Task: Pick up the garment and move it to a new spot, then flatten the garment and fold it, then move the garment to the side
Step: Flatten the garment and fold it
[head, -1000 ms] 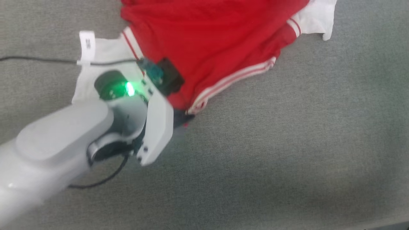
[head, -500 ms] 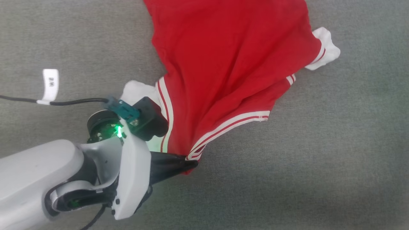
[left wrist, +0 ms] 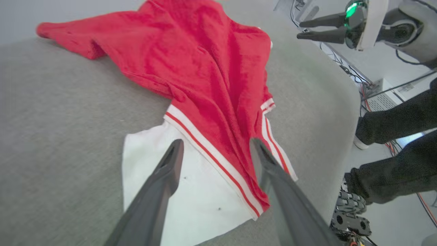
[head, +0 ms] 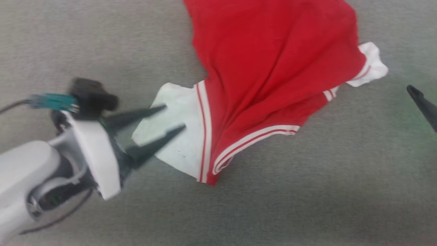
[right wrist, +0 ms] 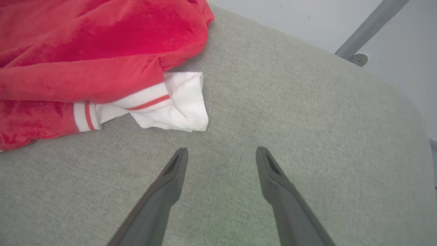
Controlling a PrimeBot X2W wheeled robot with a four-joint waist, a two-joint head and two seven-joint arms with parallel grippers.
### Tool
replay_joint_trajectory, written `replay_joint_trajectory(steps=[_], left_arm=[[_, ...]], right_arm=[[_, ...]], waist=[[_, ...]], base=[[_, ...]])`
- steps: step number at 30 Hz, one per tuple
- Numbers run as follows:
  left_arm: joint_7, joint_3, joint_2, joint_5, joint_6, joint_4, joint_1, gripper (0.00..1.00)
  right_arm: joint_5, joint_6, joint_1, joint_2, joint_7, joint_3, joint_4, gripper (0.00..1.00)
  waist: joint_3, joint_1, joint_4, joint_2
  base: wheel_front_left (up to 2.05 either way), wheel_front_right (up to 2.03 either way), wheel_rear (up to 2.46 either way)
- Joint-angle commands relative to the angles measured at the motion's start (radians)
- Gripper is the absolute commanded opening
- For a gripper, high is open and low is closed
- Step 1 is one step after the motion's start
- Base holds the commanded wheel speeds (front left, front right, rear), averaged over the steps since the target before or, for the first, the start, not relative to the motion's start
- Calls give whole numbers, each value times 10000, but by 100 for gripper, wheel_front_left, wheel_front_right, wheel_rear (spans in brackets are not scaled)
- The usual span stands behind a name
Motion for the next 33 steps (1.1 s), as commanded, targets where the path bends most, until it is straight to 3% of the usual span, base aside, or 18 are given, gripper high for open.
replay_joint_trajectory(steps=[1,5,13,14,15,16,17,18,19,28,33], left_arm=[[-403,123,61,231,35,142,214,100],[-1399,313,55,443,254,250,516,100],[-2188,233,-287,578,332,245,1101,100],[-2233,252,-359,560,318,282,1147,100],[-2296,266,-430,554,295,305,1188,100],[-2322,281,-484,562,274,355,1230,100],[-2364,297,-539,555,250,378,1263,100],[-2385,301,-600,544,227,409,1282,100],[-2429,307,-643,547,206,435,1299,100],[-2629,491,-1138,564,80,644,1561,100],[-2659,447,-1648,680,7,876,1607,100]], right_arm=[[1,1,-278,-173,67,196,11,100],[185,1,-807,-676,333,887,90,100],[605,1,-1627,-1280,743,2093,376,100],[672,1,-1733,-1287,776,2262,449,81],[710,1,-1886,-1306,784,2375,539,72],[784,1,-2017,-1290,805,2508,635,48],[810,1,-2116,-1332,838,2671,693,35],[797,1,-2244,-1374,781,2822,725,6],[907,1,-2367,-1362,726,2867,837,0],[1028,1,-3737,-1309,-147,2317,1412,0],[775,1,-4606,-861,259,2760,2038,0]], waist=[[3,-1,300,0],[51,-1,742,0],[187,-1,1425,0],[215,-1,1499,0],[260,-1,1580,0],[289,-1,1640,0],[324,-1,1701,0],[347,-1,1754,0],[366,-1,1805,0],[576,-1,2285,0],[732,-1,2688,0]], base=[[0,0,0],[0,0,0],[0,0,0],[0,0,0],[0,0,0],[0,0,0],[0,0,0],[0,0,0],[0,0,0],[0,0,0],[0,0,0]])
